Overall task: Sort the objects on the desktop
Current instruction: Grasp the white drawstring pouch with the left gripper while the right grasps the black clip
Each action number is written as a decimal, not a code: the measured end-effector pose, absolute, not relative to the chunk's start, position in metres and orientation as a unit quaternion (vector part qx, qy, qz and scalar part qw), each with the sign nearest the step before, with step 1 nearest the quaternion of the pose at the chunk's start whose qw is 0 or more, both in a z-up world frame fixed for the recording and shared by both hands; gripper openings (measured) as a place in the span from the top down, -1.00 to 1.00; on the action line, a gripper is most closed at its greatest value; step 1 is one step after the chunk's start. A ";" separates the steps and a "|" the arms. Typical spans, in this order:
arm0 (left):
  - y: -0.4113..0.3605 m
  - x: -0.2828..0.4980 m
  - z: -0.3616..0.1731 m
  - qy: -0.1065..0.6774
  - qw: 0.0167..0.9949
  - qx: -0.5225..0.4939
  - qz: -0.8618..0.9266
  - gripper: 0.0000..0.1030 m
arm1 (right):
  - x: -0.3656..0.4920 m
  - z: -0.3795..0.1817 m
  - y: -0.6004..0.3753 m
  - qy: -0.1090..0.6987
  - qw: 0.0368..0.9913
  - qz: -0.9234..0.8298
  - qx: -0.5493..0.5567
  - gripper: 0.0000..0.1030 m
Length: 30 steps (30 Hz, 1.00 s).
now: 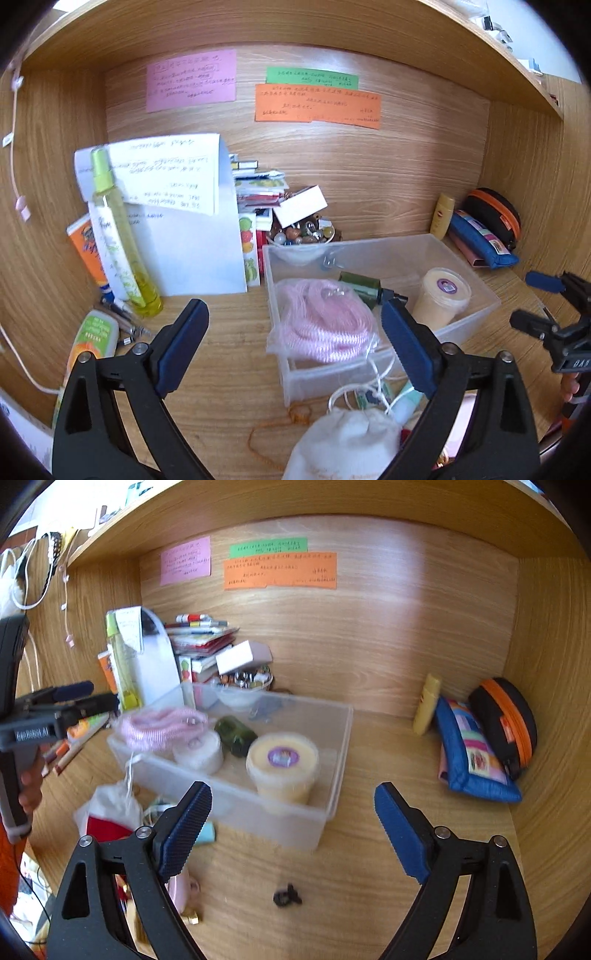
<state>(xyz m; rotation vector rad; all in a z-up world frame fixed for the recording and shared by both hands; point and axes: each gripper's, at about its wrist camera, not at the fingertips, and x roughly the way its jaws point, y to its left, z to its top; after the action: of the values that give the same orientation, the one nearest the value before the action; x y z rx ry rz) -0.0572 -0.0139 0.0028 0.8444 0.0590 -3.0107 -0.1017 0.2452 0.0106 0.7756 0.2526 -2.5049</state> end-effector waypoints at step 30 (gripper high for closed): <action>0.015 0.002 -0.073 -0.042 -0.048 0.383 -0.921 -0.86 | -0.090 -0.056 0.262 0.130 0.287 -0.870 0.379 -0.71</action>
<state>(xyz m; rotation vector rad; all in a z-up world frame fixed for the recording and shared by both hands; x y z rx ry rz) 0.0023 0.0153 -0.0732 1.2426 -0.1376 -2.9870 -0.0902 0.2618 -0.0557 1.0135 0.3473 -2.3235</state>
